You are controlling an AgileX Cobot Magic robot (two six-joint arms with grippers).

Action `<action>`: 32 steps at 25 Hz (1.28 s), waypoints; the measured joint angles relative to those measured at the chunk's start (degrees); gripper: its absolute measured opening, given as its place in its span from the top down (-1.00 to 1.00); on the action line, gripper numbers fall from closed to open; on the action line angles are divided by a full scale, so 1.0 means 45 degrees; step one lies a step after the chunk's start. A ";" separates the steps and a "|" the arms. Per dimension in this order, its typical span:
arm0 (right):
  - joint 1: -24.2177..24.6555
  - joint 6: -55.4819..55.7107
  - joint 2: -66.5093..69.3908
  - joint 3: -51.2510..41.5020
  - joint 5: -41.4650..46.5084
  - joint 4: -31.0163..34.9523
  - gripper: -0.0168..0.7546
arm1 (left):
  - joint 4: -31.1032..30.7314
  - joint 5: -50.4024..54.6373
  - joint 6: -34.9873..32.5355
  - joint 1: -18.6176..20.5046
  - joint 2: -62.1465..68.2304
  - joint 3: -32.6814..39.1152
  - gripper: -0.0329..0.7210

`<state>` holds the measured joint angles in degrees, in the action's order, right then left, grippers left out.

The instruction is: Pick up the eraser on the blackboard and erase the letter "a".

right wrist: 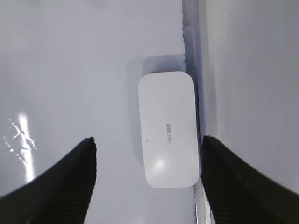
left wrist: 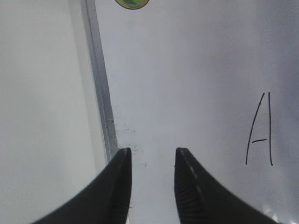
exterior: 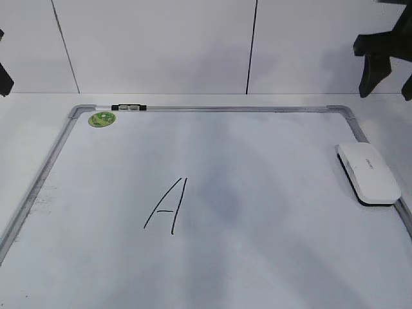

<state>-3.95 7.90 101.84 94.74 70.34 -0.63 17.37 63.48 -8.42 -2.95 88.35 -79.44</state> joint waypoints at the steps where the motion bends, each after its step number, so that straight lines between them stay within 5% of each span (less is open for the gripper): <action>1: 0.0000 0.0000 -0.0227 0.0000 0.0000 0.0048 -0.49 | 0.0000 0.0027 0.0000 0.0000 -0.0177 0.0024 0.28; 13: 0.0000 0.0000 -0.4482 0.0000 0.0284 0.0140 -0.46 | 0.0566 0.0637 0.0000 0.0000 -0.2454 0.0024 0.28; 22: -0.0034 0.0000 -0.8332 -0.1974 0.0422 0.0140 -0.46 | -0.0105 0.0762 0.0000 0.0000 -0.5615 0.0024 0.28; 32: -0.1846 0.0239 -1.1569 -0.3690 0.0498 -0.1446 -0.46 | -0.0203 0.1642 0.0298 0.0000 -0.8473 0.0024 0.28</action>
<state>-12.26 8.98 49.78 78.13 72.58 -7.14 16.45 70.87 -7.08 -2.95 50.22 -79.33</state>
